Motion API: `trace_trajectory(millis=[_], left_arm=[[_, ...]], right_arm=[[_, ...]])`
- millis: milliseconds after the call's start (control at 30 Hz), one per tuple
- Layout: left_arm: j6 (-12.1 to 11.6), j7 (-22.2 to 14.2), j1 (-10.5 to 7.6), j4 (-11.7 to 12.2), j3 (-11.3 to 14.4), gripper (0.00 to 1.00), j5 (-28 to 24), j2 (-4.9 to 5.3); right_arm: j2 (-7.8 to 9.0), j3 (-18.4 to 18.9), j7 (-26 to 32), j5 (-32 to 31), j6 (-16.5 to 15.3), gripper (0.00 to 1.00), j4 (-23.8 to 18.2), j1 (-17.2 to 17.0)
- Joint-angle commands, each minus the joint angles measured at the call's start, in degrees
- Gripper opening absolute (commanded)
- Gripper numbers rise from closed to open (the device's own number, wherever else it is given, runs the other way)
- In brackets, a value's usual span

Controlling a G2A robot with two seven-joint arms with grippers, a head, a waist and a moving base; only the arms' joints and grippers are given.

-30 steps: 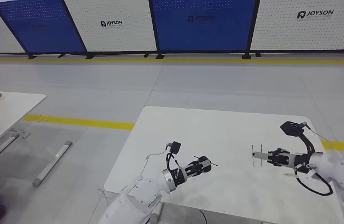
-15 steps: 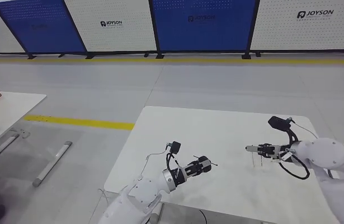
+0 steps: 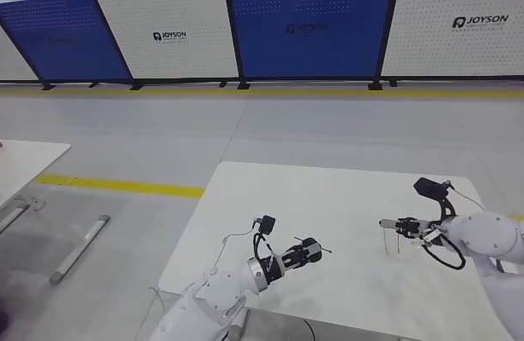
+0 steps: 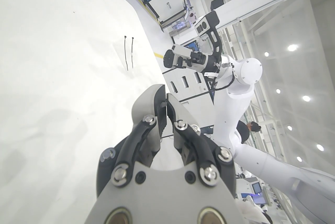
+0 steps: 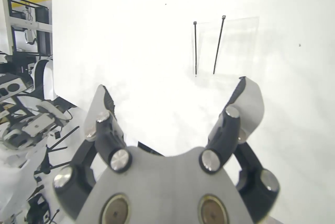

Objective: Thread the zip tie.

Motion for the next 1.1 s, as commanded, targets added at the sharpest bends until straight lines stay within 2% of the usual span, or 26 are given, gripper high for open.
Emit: trace_trajectory(millis=[0, 167, 267, 533, 567, 633, 733, 900, 967, 1067], left_arm=[[0.0, 0.0, 0.0, 0.0, 0.0, 0.0, 0.0, 0.0], [0.0, 0.0, 0.0, 0.0, 0.0, 0.0, 0.0, 0.0], [0.0, 0.0, 0.0, 0.0, 0.0, 0.0, 0.0, 0.0], [0.0, 0.0, 0.0, 0.0, 0.0, 0.0, 0.0, 0.0], [0.0, 0.0, 0.0, 0.0, 0.0, 0.0, 0.0, 0.0], [0.0, 0.0, 0.0, 0.0, 0.0, 0.0, 0.0, 0.0], [0.0, 0.0, 0.0, 0.0, 0.0, 0.0, 0.0, 0.0], [0.0, 0.0, 0.0, 0.0, 0.0, 0.0, 0.0, 0.0], [0.0, 0.0, 0.0, 0.0, 0.0, 0.0, 0.0, 0.0], [0.0, 0.0, 0.0, 0.0, 0.0, 0.0, 0.0, 0.0]], right_arm=[[-0.8, -1.8, 0.6, -0.2, 0.0, 1.0, 3.3, 2.5], [-3.52, -8.5, 3.8, 1.2, 0.0, 1.0, 14.5, 10.6], [-4.63, -10.8, 2.6, 1.2, 0.0, 1.0, 17.2, 12.7], [-4.64, -10.9, 2.2, 1.0, -0.4, 1.0, 17.0, 12.5], [-4.59, -11.6, 0.6, -1.0, -1.3, 1.0, 15.9, 11.8], [-4.37, -12.2, -2.5, -5.7, 0.0, 1.0, 13.1, 10.2], [-4.13, -11.7, -3.3, -9.6, 0.0, 1.0, 9.4, 7.7], [-3.24, -9.6, -1.6, -10.7, -5.1, 1.0, 6.6, 6.3], [-2.83, -9.0, 1.3, -10.3, -9.2, 1.0, 6.0, 6.0], [-2.83, -9.0, 1.3, -10.3, -9.2, 1.0, 6.0, 6.0]])
